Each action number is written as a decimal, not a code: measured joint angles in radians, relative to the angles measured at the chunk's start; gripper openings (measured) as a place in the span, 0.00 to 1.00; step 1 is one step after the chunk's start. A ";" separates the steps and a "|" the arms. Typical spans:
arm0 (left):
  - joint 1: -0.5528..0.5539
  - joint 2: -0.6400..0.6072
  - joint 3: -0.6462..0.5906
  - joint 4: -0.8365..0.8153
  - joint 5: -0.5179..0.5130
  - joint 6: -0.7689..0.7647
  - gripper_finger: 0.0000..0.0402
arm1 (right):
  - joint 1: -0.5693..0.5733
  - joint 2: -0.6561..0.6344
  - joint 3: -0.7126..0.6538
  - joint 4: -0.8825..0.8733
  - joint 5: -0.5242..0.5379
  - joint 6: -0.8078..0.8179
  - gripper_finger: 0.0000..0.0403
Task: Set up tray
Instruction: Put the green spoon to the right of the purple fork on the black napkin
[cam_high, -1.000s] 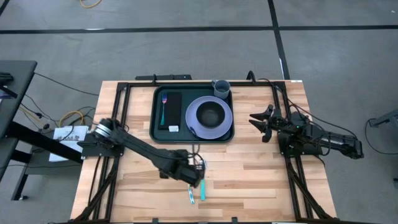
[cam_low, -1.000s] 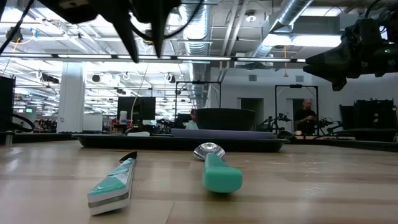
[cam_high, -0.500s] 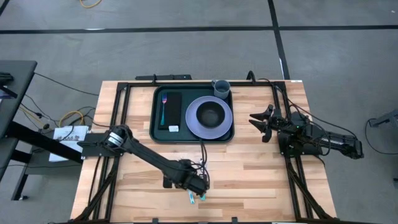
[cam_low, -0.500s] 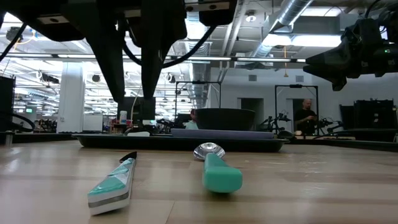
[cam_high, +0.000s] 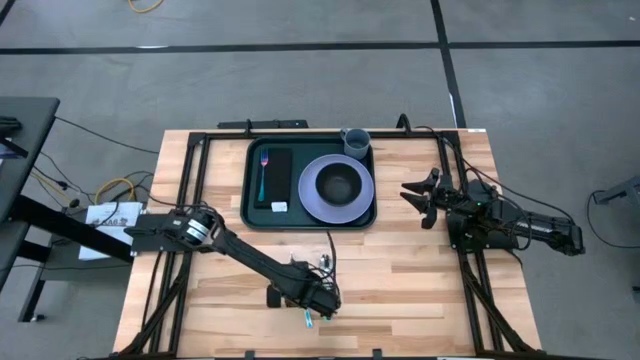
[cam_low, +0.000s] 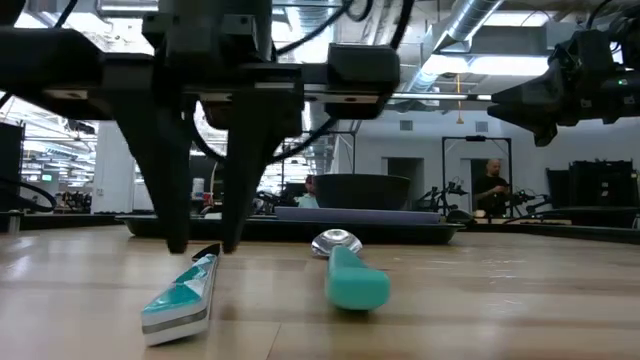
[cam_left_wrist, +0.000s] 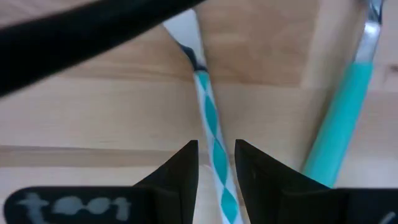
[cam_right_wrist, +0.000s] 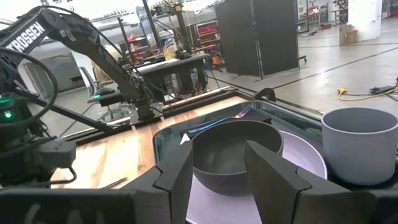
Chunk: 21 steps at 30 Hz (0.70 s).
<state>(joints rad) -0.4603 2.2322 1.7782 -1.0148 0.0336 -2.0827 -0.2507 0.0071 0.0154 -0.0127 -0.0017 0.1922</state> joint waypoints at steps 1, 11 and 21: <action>0.000 -0.001 0.000 -0.010 -0.015 -0.013 0.23 | 0.000 -0.001 0.000 0.000 0.000 0.000 0.34; -0.001 0.038 0.002 0.007 0.007 -0.030 0.23 | 0.000 -0.001 0.000 0.000 0.000 0.000 0.34; 0.007 0.095 0.025 0.024 0.054 0.028 0.20 | 0.000 -0.001 0.000 0.000 0.000 0.000 0.34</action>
<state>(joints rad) -0.4533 2.3274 1.8029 -0.9909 0.0879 -2.0550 -0.2505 0.0059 0.0154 -0.0128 -0.0017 0.1922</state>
